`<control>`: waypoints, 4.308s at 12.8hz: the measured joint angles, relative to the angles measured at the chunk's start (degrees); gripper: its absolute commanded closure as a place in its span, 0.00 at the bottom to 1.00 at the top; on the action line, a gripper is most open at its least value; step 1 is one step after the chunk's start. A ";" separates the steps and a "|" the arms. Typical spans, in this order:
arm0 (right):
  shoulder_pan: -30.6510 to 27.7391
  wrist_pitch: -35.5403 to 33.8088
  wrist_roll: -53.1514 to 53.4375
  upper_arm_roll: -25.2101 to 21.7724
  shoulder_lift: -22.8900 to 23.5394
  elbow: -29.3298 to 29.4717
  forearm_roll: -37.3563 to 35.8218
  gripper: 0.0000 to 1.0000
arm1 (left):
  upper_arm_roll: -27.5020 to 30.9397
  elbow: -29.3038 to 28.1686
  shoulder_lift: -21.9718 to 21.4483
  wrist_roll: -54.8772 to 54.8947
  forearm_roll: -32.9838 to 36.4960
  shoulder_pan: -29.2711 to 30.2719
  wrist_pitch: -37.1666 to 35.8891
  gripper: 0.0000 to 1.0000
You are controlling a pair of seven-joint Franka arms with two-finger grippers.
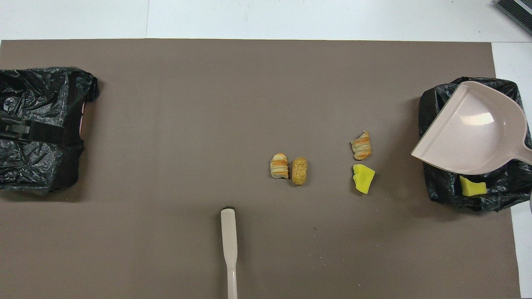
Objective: Sweep and dump trash in bin
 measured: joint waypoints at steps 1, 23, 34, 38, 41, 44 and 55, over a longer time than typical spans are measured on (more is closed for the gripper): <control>1.85 -1.28 6.04 0.20 0.00 0.00 2.21 1.00 | 0.02 0.02 0.00 0.32 0.01 0.00 0.04 0.00; 48.96 4.59 91.22 0.92 36.37 27.12 20.22 1.00 | 0.49 0.07 0.00 3.18 0.04 0.19 0.81 0.00; 50.16 10.18 94.55 1.62 42.45 33.92 22.95 0.00 | 0.27 -0.05 0.86 3.23 0.03 0.10 1.92 0.00; 50.29 3.35 94.54 2.17 38.29 31.47 23.08 0.00 | -1.38 -0.15 4.69 2.14 -0.08 -1.68 5.51 0.00; 51.25 2.36 95.81 5.15 34.16 24.65 23.84 0.00 | -1.87 -0.42 9.04 -3.68 -0.08 -5.92 10.03 0.00; 53.82 3.69 99.93 7.28 28.65 15.04 25.92 0.00 | -1.97 -1.12 13.17 -8.43 -0.08 -9.31 14.53 0.00; 64.34 23.03 111.05 7.49 11.38 -16.09 30.71 0.42 | -2.20 -17.58 20.64 -27.17 -0.08 -23.37 33.50 0.00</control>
